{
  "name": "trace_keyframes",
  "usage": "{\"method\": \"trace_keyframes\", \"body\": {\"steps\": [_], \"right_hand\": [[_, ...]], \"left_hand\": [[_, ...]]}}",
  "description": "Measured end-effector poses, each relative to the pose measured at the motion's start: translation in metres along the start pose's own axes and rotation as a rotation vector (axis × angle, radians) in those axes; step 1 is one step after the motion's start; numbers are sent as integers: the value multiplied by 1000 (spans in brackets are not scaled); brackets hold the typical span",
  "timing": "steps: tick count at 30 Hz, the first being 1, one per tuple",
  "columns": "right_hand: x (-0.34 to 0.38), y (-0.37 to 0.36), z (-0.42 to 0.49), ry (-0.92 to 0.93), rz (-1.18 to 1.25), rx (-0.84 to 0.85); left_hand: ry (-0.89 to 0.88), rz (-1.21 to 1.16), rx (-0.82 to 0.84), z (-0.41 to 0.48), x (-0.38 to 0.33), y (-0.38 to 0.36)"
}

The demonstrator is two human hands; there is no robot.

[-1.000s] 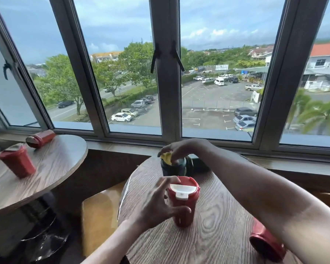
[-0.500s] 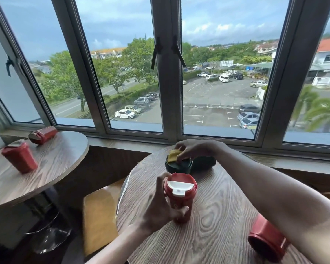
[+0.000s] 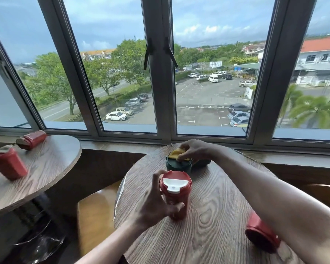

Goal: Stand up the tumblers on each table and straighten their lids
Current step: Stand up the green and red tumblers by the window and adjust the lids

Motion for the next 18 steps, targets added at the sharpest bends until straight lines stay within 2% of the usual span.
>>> {"method": "trace_keyframes", "body": {"steps": [8, 11, 18], "right_hand": [[5, -9, -4, -10, 13, 48], [1, -15, -8, -47, 99, 38], [-3, -14, -19, -89, 202, 25]], "left_hand": [[-44, -17, 32, -2, -1, 1], [-10, -70, 92, -4, 5, 2], [37, -100, -71, 14, -8, 40]]}}
Point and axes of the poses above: each hand's wrist, its own z-axis towards the middle knuckle, its own y-axis out of the back of the hand, x = y × z, the point moved 9 cm from there along z, towards the middle knuckle, and after that the axes turned 12 degrees about y, right-handed, at the moved point
